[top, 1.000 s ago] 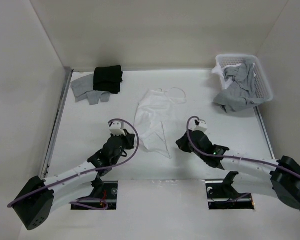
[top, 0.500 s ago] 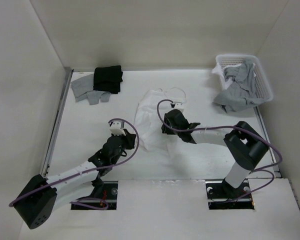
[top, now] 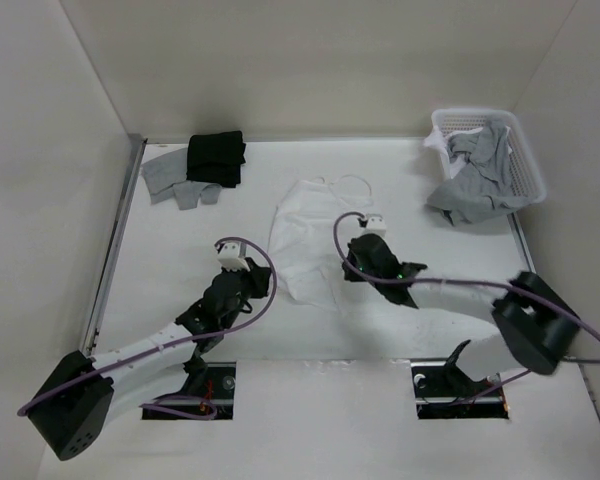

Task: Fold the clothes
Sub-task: Flatten the tank top out

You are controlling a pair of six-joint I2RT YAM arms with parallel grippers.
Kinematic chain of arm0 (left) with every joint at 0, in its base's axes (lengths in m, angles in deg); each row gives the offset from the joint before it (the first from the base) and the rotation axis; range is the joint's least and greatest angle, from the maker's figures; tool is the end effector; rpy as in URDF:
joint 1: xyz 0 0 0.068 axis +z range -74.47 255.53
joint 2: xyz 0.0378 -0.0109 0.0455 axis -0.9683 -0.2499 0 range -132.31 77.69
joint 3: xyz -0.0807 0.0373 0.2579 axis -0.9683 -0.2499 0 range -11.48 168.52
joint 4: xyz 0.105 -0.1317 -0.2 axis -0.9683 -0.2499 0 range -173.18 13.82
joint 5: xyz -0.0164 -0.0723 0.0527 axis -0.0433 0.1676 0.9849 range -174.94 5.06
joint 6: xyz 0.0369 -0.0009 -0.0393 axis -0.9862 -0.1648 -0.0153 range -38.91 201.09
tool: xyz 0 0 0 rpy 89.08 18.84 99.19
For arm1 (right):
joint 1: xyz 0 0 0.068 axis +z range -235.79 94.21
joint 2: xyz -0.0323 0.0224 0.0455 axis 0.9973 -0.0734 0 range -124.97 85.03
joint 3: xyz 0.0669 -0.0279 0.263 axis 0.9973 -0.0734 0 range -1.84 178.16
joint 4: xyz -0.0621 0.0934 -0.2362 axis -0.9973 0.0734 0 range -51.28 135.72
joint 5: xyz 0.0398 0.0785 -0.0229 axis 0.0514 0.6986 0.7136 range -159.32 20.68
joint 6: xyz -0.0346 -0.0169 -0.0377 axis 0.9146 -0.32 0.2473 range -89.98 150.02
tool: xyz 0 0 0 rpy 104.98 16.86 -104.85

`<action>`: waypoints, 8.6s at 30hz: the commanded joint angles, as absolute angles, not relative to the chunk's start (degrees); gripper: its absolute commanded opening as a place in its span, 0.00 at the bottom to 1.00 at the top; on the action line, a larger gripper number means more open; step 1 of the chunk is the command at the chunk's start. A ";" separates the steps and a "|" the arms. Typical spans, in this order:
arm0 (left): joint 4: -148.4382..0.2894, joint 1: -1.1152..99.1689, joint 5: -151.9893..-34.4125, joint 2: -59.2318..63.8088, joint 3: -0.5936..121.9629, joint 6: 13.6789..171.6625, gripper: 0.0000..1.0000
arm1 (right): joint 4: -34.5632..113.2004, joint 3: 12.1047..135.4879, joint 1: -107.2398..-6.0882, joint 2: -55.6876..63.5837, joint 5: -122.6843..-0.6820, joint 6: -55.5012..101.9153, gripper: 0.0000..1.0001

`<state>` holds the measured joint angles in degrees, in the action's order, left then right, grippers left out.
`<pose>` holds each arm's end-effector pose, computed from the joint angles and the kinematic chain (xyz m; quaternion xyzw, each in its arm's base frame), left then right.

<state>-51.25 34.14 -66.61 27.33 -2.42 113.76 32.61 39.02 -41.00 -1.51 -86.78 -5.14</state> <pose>0.1415 -0.1099 0.1698 -0.0351 0.7953 -0.2545 0.5490 0.2214 0.2047 0.1749 -0.0106 0.8965 0.1653 0.4109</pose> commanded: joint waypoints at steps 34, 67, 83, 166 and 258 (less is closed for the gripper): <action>-45.25 40.15 -71.32 33.76 -5.16 120.29 0.05 | 19.92 44.19 -58.93 -14.96 -68.46 -19.98 0.19; -36.80 42.17 -74.30 23.29 -0.32 118.27 0.05 | 34.68 40.70 -38.99 0.05 -81.36 -4.08 0.32; -35.05 42.26 -74.66 21.62 -0.06 118.53 0.05 | 35.56 45.27 -40.84 -8.30 -82.16 -2.59 0.33; -41.46 40.41 -64.46 26.54 -5.42 117.92 0.04 | 28.78 27.94 -44.18 12.80 -84.79 -18.59 0.26; -56.05 47.62 -68.51 50.01 12.83 119.24 0.03 | 56.47 36.89 -46.83 54.44 -94.18 -14.82 0.01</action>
